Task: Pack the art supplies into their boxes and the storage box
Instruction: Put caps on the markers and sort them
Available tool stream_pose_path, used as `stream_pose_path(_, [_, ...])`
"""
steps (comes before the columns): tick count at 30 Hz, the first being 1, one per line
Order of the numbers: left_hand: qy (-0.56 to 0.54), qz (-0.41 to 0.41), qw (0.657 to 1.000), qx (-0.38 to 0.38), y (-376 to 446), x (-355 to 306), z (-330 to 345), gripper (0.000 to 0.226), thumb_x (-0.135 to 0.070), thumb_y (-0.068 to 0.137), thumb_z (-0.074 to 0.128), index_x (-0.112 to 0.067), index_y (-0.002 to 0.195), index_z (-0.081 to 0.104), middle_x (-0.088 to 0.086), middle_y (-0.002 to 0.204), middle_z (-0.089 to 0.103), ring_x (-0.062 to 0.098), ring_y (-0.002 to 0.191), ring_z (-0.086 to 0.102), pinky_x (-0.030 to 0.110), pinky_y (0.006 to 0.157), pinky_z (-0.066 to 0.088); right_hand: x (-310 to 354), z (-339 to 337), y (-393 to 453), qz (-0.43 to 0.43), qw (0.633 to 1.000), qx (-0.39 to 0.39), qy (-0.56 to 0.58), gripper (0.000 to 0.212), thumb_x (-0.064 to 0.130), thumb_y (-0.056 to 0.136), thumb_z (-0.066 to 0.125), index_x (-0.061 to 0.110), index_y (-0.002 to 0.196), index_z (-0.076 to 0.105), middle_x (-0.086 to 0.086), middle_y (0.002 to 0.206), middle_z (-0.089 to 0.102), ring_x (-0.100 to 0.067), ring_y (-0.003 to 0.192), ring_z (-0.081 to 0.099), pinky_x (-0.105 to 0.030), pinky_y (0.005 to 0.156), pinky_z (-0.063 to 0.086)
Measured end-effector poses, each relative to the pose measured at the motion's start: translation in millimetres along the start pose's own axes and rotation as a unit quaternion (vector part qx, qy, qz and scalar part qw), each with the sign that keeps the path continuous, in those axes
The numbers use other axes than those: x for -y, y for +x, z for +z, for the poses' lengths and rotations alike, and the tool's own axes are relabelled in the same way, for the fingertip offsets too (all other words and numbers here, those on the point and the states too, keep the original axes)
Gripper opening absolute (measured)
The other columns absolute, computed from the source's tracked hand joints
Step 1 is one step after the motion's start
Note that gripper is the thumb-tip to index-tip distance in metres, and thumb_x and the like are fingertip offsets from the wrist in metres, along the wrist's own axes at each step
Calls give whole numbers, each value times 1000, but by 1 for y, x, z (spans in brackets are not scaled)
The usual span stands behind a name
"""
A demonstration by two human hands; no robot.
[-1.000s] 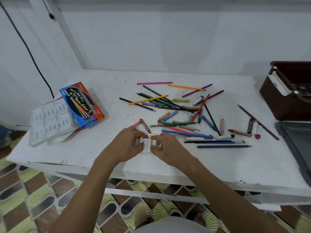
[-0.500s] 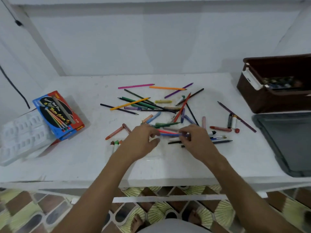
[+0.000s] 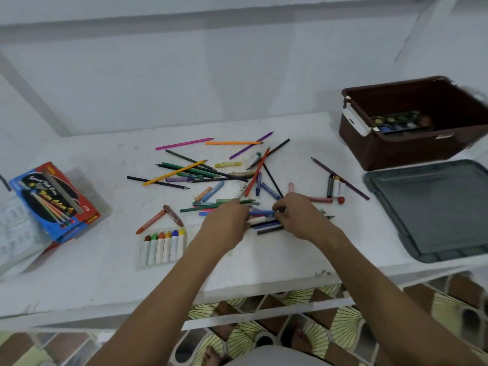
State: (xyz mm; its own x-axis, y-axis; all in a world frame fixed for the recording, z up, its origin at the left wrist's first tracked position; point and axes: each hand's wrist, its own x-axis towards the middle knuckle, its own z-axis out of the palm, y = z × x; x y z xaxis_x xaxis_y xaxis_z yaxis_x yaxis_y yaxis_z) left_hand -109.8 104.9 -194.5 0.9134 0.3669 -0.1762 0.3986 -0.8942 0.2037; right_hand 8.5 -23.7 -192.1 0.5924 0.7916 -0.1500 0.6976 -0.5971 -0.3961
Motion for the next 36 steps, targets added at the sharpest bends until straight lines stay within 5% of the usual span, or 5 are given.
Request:
stream_pose_path(11, [-5,-4,1000,-21,-3,-1,-3,21,-22,96,52,-17,115,60,4,109,55,21,95,57,37,82,52,0,4,6,4,1000,2,11,28,26,87,65,10,110,68,-10,109,58,-21,102,54,-18,72,40])
stream_pose_path(15, [-6,-16,1000,-26,-2,6,-9,19,-23,96,51,-15,111,60,5,103,57,20,90,57,36,81,52,-4,-6,6,4,996,-23,90,22,19,87,65,8,106,68,-3,93,61,-5,70,52,-7,57,36])
stream_pose_path(23, [-102,-105,985,-87,-7,31,-31,15,-25,96,54,-15,102,63,2,94,61,14,79,56,29,73,48,0,-37,3,22,954,-120,275,23,20,87,65,14,109,68,2,96,68,-2,80,62,-8,66,46])
stream_pose_path(30, [-196,-198,952,-126,-66,67,-36,20,-31,92,59,-21,109,64,-4,92,66,11,76,58,22,66,44,66,-6,-5,-52,955,24,290,35,25,93,57,19,127,58,-1,114,62,-7,95,62,-21,88,49])
stream_pose_path(36, [-199,-239,943,-119,-102,83,-25,21,-32,89,62,-23,106,69,-4,90,67,1,68,53,13,58,38,111,34,-5,-42,959,45,278,24,26,82,72,14,101,65,-3,94,67,-10,63,61,-24,62,55])
